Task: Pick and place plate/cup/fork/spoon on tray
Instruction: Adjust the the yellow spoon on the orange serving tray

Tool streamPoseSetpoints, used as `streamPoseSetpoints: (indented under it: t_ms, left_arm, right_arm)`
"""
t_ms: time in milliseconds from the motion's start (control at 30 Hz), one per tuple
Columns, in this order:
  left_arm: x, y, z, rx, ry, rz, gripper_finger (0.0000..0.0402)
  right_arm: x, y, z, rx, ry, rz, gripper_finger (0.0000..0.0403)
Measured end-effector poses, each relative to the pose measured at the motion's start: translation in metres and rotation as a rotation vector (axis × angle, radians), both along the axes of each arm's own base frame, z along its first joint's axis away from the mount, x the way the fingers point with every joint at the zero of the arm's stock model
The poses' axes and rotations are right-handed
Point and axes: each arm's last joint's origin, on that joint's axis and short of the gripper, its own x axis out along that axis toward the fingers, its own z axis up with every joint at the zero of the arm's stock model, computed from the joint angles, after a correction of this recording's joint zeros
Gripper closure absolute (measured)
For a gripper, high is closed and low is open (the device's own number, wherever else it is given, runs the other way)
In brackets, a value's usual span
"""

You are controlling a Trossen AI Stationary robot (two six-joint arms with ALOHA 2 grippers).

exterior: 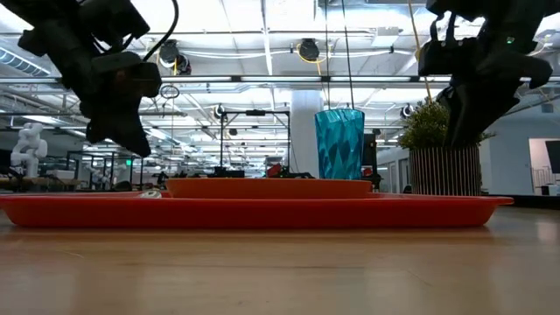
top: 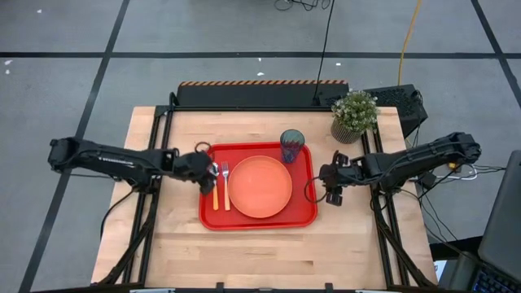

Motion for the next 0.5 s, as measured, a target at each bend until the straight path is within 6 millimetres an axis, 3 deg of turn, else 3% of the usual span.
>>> streamPoseSetpoints:
  t_ms: [267, 500]
  left_arm:
    - [0.01, -0.031, -0.019, 0.047, 0.093, -0.156, 0.0376]
    - [0.012, -0.051, -0.019, 0.128, 0.043, -0.222, 0.0376]
  right_arm:
    - [0.002, 0.0, 0.001, -0.02, -0.035, -0.001, 0.025]
    - [0.003, 0.0, 0.002, -0.015, -0.043, -0.004, 0.025]
